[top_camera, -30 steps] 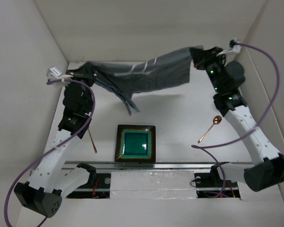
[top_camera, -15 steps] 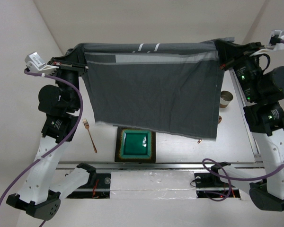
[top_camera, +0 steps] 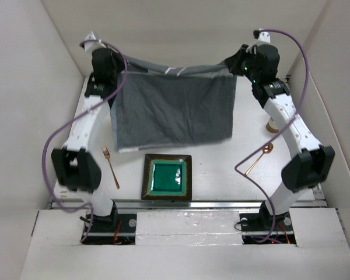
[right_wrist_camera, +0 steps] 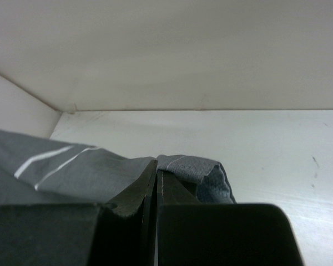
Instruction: Set the dinner table for one person
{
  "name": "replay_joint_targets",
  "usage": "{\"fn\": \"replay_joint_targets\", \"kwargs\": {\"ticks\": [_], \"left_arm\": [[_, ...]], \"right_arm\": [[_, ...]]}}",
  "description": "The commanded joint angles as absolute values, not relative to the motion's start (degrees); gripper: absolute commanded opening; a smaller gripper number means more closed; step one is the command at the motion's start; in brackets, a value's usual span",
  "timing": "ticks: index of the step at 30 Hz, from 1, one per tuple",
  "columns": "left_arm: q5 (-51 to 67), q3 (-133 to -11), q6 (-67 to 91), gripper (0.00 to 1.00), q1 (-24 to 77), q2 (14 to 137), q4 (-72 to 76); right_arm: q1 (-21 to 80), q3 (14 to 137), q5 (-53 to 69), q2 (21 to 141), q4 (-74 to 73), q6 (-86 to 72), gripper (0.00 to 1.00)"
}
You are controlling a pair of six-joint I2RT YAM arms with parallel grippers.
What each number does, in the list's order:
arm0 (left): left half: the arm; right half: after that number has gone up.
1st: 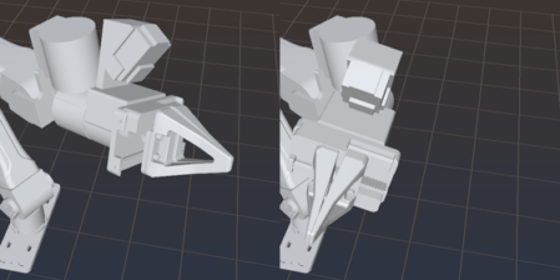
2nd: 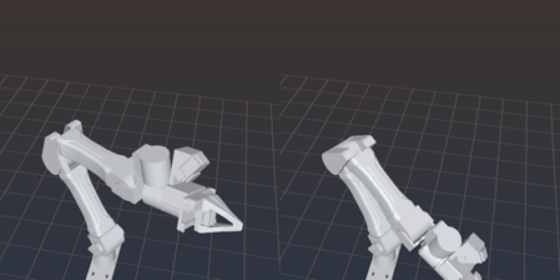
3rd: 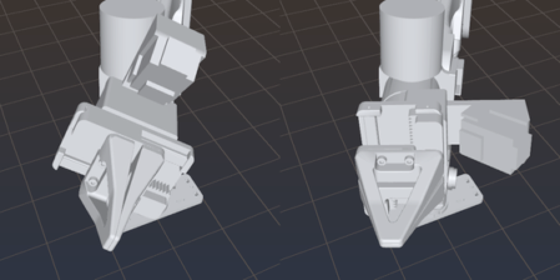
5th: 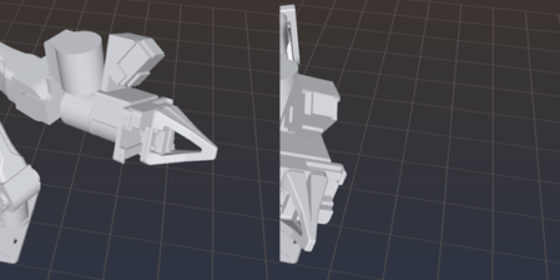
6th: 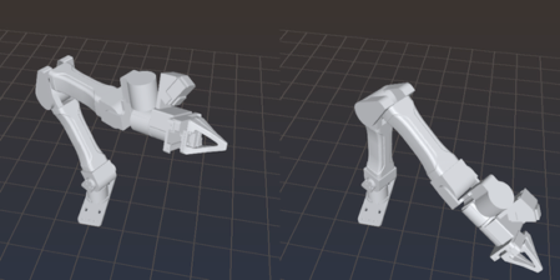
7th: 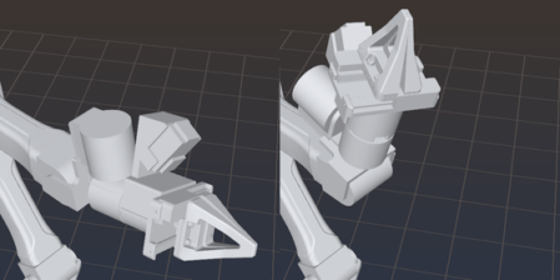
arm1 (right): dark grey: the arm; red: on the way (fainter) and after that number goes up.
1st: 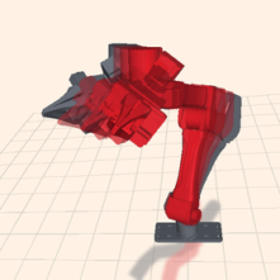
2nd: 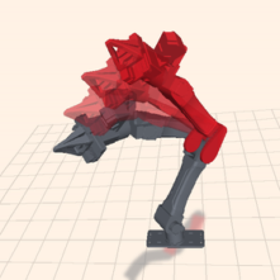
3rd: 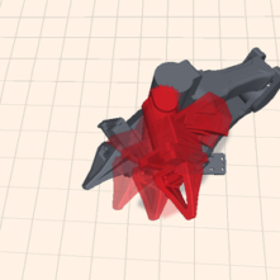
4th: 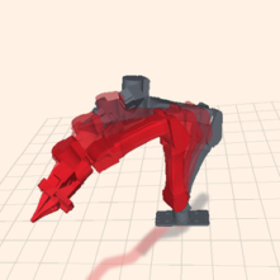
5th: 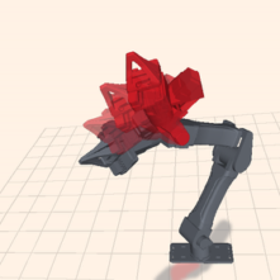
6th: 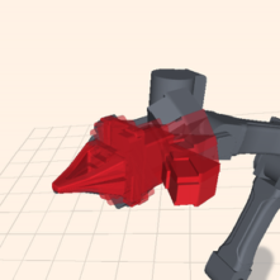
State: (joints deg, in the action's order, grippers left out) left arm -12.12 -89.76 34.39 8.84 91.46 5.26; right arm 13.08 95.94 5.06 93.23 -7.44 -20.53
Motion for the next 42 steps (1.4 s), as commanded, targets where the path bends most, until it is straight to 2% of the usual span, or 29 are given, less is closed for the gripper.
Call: {"fn": "replay_joint_targets", "kwargs": {"ticks": [1, 5, 7, 9, 10, 12, 13, 14, 15, 16, 18, 19, 22, 25, 30, 42], "left_arm": [[2.1, -111.5, 35.3, 0.0, 4.8, 100.3, -2.1], [5.3, -126.1, 35.8, 0.0, 3.1, 106.0, -7.3], [7.3, -126.3, 37.0, 0.0, 1.1, 103.7, -5.6], [8.1, -121.4, 37.2, 0.0, 1.1, 102.2, -2.4], [8.4, -112.2, 37.1, 0.0, 1.1, 98.0, -0.4], [8.4, -100.6, 37.7, 0.0, 1.1, 93.3, 9.4], [8.5, -88.9, 38.2, 0.0, 1.1, 88.6, 12.4], [9.0, -82.6, 39.9, 0.0, 1.1, 86.4, 19.2], [9.5, -77.0, 40.8, 0.0, 1.1, 84.7, 22.8], [10.5, -65.9, 41.7, 0.0, 1.1, 81.5, 26.5], [11.8, -56.7, 43.1, 0.0, 1.1, 79.1, 34.7], [11.3, -49.8, 43.1, 0.0, 1.1, 78.8, 36.2], [9.3, -39.8, 43.4, 0.0, 1.1, 79.9, 40.2], [9.1, -35.2, 43.9, 0.0, 1.1, 83.3, 42.2], [8.9, -34.6, 44.3, 0.0, 1.1, 87.1, 40.3], [4.0, -24.2, 47.0, 0.0, 1.7, 78.7, 38.8]], "right_arm": [[11.1, 109.0, 8.6, 95.4, -4.5, -22.5, 0.0], [8.9, 122.4, 11.2, 102.2, -9.5, -23.1, 0.0], [7.1, 126.7, 12.4, 103.0, -11.5, -23.1, 0.0], [6.5, 124.9, 12.9, 101.6, -11.2, -23.1, 0.0], [6.5, 121.9, 13.1, 100.1, -8.6, -23.1, 0.0], [5.4, 108.2, 14.4, 95.0, -4.2, -24.0, 0.0], [5.4, 103.1, 14.8, 93.5, -0.6, -24.4, 0.0], [5.4, 92.7, 15.1, 92.0, 2.6, -24.9, 0.0], [5.4, 87.2, 15.5, 90.5, 4.8, -25.2, 0.0], [5.4, 82.1, 15.9, 88.4, 9.9, -26.3, 0.0], [4.8, 69.8, 18.2, 87.5, 13.7, -27.0, 0.0], [4.8, 66.8, 18.7, 87.7, 16.0, -27.3, 0.0], [5.6, 57.7, 19.2, 89.0, 19.8, -27.2, 0.0], [6.8, 53.6, 19.4, 91.5, 21.4, -26.8, 0.0], [8.6, 50.8, 19.4, 92.8, 19.8, -25.9, 0.0], [9.7, 39.0, 16.2, 88.9, 21.9, -27.9, 0.0]]}}
